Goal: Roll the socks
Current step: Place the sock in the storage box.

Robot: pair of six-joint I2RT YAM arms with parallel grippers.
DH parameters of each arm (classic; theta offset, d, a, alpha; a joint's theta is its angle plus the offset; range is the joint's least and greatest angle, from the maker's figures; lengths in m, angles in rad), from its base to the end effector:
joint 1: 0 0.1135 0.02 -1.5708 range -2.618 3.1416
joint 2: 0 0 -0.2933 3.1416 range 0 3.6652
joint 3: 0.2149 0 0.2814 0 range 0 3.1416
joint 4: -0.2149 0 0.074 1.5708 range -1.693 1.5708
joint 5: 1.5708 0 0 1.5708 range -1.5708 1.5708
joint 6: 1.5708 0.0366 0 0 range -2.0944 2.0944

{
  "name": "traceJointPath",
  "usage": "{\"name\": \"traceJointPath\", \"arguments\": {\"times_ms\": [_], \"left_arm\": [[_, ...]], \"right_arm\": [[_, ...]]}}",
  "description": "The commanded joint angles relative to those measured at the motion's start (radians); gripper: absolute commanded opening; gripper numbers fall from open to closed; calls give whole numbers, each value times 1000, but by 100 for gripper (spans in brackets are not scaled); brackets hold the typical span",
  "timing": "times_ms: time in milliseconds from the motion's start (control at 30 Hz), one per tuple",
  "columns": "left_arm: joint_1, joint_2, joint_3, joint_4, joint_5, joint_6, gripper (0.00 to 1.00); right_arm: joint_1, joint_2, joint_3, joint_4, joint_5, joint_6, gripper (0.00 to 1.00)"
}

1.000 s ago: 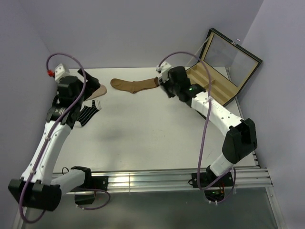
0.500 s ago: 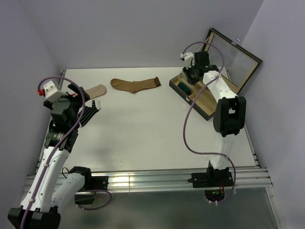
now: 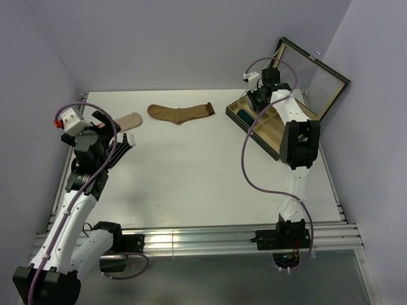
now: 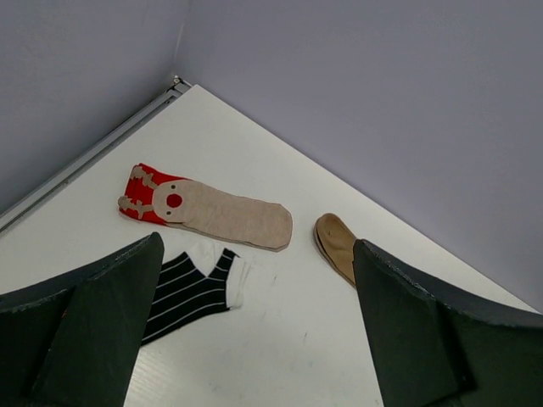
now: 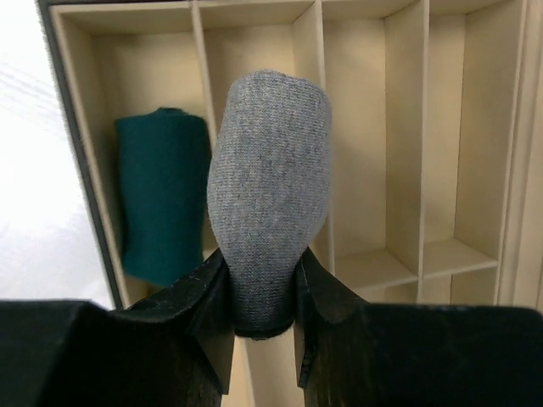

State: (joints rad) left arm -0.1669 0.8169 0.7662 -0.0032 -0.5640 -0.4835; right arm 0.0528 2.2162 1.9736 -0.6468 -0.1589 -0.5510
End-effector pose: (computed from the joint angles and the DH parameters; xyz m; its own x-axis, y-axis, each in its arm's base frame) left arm 0.2021 -0.0142 0.3677 0.1324 -0.4207 -0.8975 -0.3664 0.8205 -0.4387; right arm 0.5460 0.0347 0.2545 -0.5814 -0.5484 -0.6010 -0.5352 0.8142 -0.2251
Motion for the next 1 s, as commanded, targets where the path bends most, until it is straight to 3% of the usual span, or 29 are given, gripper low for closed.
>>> {"name": "traceJointPath", "arguments": {"times_ms": [0,433,967], "left_arm": [[4,4,-2,48,15,0,98],[4,7,1,39,41,-7,98],[4,1,-2,35,47,-7,98]], "right_arm": [[-18,40,62,-7,-10,-33,0],[-24,155,105,21,-36,-58,1],[-21,96,-13,56,-54,-86,44]]}}
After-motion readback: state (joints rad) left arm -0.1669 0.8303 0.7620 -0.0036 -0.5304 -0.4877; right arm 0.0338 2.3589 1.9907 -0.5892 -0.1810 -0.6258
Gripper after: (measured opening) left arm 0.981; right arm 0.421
